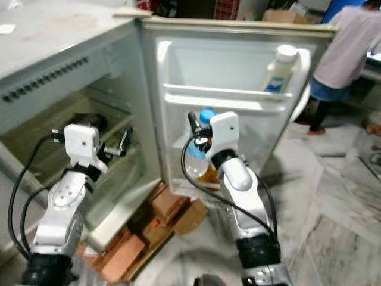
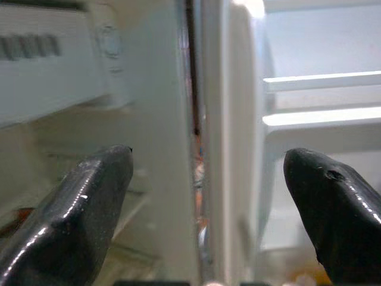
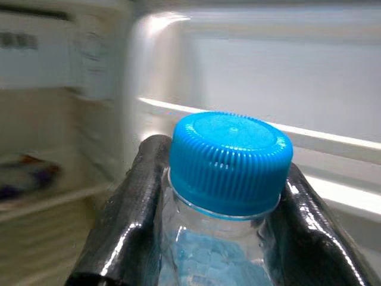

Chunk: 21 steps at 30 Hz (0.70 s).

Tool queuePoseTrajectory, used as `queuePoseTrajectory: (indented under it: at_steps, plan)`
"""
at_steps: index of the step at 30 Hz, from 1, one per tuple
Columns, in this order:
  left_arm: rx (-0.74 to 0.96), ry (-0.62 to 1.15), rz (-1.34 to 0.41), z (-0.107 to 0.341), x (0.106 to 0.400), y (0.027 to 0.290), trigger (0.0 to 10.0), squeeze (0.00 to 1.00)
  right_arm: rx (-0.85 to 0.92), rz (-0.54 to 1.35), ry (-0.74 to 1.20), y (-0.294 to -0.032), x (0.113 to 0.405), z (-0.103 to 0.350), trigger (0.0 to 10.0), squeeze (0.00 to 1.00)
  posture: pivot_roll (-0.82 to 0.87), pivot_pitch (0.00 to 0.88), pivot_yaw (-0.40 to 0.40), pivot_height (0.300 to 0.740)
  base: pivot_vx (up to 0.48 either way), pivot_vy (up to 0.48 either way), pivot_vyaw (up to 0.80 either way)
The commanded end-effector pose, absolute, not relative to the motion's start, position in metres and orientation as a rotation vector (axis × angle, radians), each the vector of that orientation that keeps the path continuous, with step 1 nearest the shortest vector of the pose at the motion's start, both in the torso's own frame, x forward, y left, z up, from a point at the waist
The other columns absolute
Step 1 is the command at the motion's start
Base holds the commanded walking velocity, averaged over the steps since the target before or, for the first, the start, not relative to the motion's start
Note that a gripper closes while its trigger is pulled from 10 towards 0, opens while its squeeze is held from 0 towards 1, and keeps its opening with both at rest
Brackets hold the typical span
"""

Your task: Restocking fridge

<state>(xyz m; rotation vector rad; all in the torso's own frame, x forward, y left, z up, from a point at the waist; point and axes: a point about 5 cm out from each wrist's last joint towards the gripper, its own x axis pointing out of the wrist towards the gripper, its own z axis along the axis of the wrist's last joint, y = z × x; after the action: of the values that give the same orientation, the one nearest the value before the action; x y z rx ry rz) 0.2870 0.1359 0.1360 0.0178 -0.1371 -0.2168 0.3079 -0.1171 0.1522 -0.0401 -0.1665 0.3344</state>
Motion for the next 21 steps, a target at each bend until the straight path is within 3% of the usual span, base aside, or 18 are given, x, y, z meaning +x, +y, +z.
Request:
queuePoseTrajectory:
  at_steps: [1,4,21]
  plan:
    - [0.032,-0.161,-0.233,0.142,0.288,0.134,10.0,0.00,-0.036,0.319,-0.193,-0.119,0.310,0.160,10.0,0.00,0.08,0.000,-0.017,0.740,0.458,0.000,0.00]
    - [0.025,-0.164,-0.229,0.143,0.288,0.134,10.0,0.00,-0.033,0.321,-0.193,-0.119,0.310,0.160,10.0,0.00,0.08,0.000,-0.017,0.740,0.378,0.000,0.00]
    - [0.007,-0.173,-0.233,0.153,0.283,0.133,10.0,0.00,-0.033,0.314,-0.187,-0.121,0.313,0.160,10.0,0.00,0.09,0.000,-0.033,0.740,0.000,0.000,0.00]
